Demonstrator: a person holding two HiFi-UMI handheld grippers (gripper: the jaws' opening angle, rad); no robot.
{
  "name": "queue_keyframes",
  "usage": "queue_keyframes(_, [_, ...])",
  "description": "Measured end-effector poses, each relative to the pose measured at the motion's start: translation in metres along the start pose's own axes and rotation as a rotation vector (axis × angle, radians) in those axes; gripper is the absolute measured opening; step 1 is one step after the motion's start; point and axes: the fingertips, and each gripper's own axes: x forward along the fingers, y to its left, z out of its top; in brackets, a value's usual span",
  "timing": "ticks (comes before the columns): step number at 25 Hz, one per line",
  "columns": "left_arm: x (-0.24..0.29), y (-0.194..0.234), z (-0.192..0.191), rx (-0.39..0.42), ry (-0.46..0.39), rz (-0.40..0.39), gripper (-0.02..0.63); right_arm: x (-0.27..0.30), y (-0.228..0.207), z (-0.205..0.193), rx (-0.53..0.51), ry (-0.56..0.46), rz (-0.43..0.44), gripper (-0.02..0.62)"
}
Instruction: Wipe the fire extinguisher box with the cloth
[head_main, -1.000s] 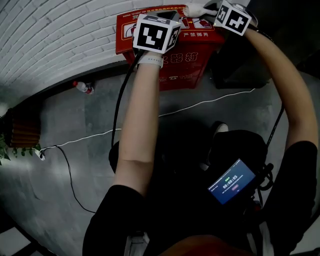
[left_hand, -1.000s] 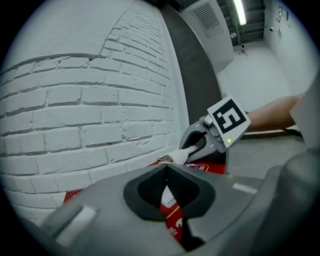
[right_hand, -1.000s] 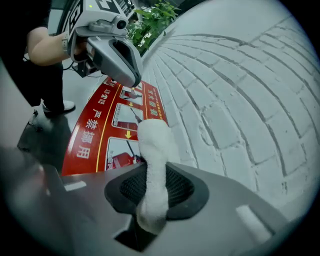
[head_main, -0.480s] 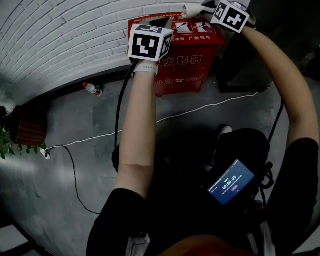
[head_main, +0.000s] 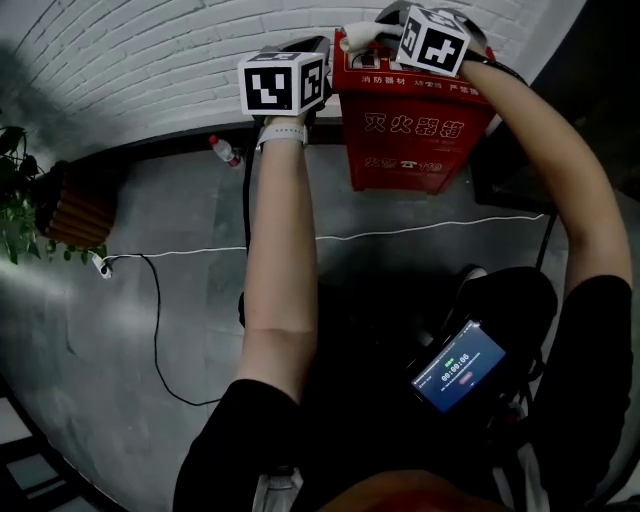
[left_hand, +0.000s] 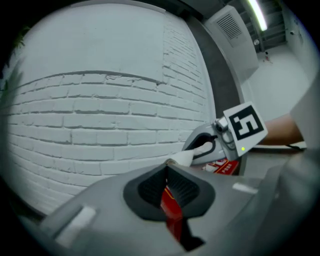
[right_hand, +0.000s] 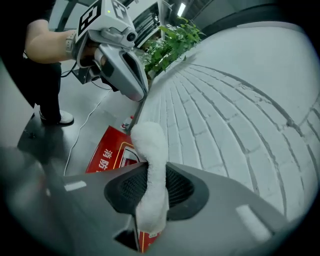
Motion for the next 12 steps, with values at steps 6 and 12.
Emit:
queue_keyframes(6, [-0.004,0.018,-0.031,-0.015,0.084,0.010,0.003,0.030,0.039,0.029,-0.080,0.000,0.082,0.087])
queue_keyframes(12, [0.018,-0.005,-0.065,-0.006,0.173,-0.047,0.003,0.027,0.062,0.016,-0.065,-0.017,0.130,0.087])
